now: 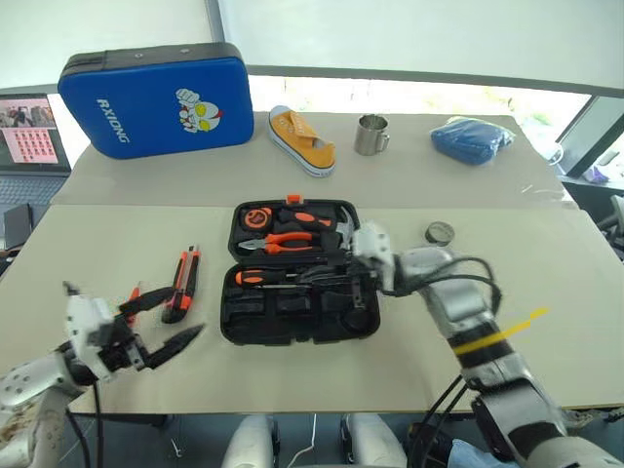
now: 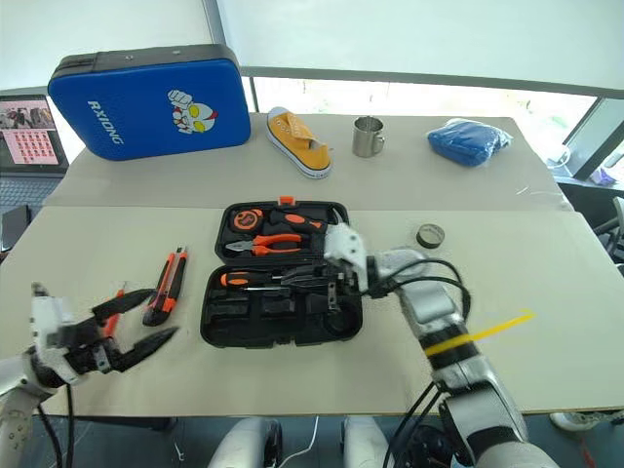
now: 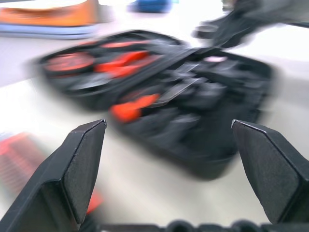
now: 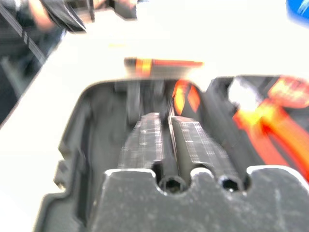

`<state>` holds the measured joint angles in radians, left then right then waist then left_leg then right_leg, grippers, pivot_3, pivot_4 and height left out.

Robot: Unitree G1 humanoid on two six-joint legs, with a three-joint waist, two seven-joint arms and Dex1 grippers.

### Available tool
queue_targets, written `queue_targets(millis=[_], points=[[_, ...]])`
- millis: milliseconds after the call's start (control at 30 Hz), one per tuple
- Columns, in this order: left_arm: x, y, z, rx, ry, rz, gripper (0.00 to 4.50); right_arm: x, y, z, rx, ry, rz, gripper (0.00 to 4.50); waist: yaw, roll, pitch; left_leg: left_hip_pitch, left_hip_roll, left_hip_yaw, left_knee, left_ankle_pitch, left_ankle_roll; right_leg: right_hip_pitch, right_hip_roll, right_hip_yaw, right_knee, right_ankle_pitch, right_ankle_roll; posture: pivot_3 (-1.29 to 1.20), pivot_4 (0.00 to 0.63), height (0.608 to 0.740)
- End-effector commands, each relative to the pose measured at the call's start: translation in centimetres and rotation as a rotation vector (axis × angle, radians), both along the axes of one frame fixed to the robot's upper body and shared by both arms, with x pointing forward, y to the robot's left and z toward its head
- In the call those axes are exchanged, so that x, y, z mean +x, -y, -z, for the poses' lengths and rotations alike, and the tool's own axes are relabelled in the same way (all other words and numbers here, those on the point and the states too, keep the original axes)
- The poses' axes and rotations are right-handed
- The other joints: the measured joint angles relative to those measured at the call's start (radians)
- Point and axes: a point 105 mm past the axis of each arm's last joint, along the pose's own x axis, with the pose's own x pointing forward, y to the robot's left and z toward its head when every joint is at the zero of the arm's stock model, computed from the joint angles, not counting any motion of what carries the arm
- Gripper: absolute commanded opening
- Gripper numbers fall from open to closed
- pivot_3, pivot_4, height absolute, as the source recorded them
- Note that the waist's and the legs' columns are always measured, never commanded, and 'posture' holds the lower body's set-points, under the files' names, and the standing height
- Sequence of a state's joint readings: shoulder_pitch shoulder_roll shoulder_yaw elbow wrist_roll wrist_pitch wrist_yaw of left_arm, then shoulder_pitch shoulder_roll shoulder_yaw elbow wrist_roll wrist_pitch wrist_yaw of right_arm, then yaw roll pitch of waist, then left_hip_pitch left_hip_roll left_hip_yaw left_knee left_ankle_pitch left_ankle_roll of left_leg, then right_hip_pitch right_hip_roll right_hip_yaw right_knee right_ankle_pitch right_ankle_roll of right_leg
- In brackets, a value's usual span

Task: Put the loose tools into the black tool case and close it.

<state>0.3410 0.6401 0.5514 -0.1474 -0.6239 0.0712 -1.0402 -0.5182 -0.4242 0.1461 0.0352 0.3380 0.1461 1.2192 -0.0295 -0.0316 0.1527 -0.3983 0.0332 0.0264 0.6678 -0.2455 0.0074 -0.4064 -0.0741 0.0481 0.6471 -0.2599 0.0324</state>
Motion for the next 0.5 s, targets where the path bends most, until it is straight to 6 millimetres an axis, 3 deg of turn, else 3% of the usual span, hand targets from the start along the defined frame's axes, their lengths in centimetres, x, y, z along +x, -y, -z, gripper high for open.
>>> queue_targets(millis=[33, 167, 267, 367, 500], points=[[-2.5, -3.6, -0.2, 0.005, 0.016, -0.211, 4.50, -2.6, 2.9, -2.2, 0.180, 0.098, 0.031, 2.19, 0.002, -0.001, 0.000, 0.000, -0.001, 0.000, 0.000, 0.000, 0.000, 0.001, -0.001, -0.002, -0.001, 0.000, 0.000, 0.00, 0.150, 0.740], [-6.1, -8.0, 1.7, 0.009, -0.101, -0.474, 4.50, -5.0, 6.4, -1.0, 0.225, 0.077, 0.085, 3.53, 0.009, -0.001, 0.000, 0.000, -0.001, 0.000, 0.000, -0.001, -0.001, 0.002, -0.002, -0.003, -0.003, 0.000, 0.000, 0.00, 0.150, 0.740], [-8.1, -9.8, 3.1, -0.011, -0.193, -0.619, 4.50, -5.9, 8.3, 0.7, 0.201, 0.103, 0.183, 4.40, 0.013, -0.003, -0.001, 0.002, 0.000, 0.001, 0.000, -0.001, -0.001, 0.004, -0.001, -0.003, -0.004, -0.001, 0.000, 0.00, 0.150, 0.740], [-9.0, -10.6, 3.4, -0.048, -0.238, -0.701, 4.50, -6.4, 9.5, 0.7, 0.271, 0.041, 0.229, 4.40, 0.015, -0.003, -0.001, 0.003, -0.001, 0.002, 0.000, -0.001, -0.001, 0.005, -0.001, -0.003, -0.004, -0.001, 0.001, 0.00, 0.150, 0.740], [-8.1, -10.0, 2.4, -0.090, -0.232, -0.692, 4.50, -7.3, 9.2, 1.1, 0.232, 0.097, 0.192, 4.40, 0.015, -0.005, -0.002, 0.003, 0.000, 0.002, 0.000, 0.000, -0.001, 0.004, -0.001, -0.003, -0.003, -0.001, 0.001, 0.00, 0.150, 0.740]])
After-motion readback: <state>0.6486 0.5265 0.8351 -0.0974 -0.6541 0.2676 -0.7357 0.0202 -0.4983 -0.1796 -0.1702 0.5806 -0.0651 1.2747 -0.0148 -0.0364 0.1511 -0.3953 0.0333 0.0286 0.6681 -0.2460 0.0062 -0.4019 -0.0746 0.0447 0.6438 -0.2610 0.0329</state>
